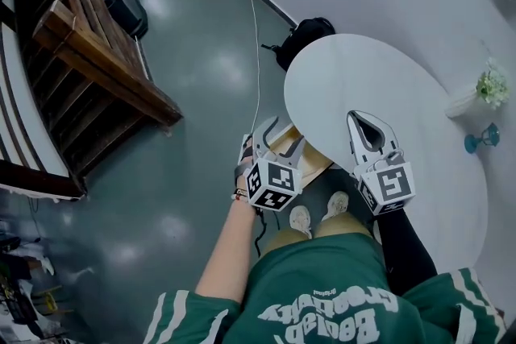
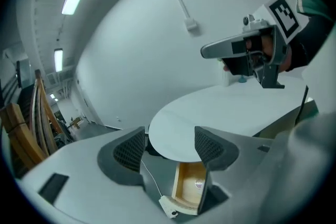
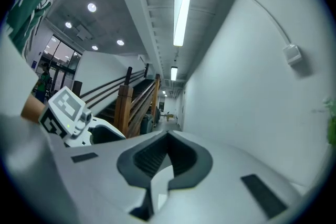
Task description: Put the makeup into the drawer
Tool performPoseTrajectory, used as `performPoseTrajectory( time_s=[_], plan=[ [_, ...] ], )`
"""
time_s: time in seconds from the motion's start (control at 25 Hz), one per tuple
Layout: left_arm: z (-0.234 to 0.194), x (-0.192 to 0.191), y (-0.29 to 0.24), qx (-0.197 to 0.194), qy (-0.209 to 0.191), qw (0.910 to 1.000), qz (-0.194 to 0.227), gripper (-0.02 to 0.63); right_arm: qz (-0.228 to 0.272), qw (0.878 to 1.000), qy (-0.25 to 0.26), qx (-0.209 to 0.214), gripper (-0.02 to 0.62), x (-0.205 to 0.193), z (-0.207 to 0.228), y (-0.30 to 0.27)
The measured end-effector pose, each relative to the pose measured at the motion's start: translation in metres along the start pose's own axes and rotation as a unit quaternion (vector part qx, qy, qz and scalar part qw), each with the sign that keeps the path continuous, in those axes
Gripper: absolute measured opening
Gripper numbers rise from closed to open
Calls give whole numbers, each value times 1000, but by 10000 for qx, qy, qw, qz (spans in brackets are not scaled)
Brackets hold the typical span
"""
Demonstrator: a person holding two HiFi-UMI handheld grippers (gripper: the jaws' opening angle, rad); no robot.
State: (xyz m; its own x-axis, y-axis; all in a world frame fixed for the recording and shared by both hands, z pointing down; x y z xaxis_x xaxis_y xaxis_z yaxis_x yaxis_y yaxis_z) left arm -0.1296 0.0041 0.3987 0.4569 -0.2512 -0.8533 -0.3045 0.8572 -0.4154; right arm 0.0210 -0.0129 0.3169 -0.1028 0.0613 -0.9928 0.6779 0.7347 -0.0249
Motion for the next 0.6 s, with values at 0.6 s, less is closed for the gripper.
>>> performPoseTrajectory(
  time_s=[0.6],
  plan=[
    [-37,52,68,920,1013,9822,1287,290,175,9996,196,-137,5,22,-12,5]
  ],
)
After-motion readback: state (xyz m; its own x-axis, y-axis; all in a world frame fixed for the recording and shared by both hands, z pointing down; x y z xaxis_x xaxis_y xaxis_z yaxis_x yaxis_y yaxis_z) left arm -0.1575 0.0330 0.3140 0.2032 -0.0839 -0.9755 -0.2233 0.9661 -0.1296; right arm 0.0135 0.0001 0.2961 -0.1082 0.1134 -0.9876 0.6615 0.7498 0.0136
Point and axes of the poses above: the fingertips, and each gripper's own axes: y backward along the fingers, z to its right, x out of its top, the point moved 4 cm from there along y, backward along the fingers, and after that the axes turned 4 degrees about z, right-handed, at the moved point
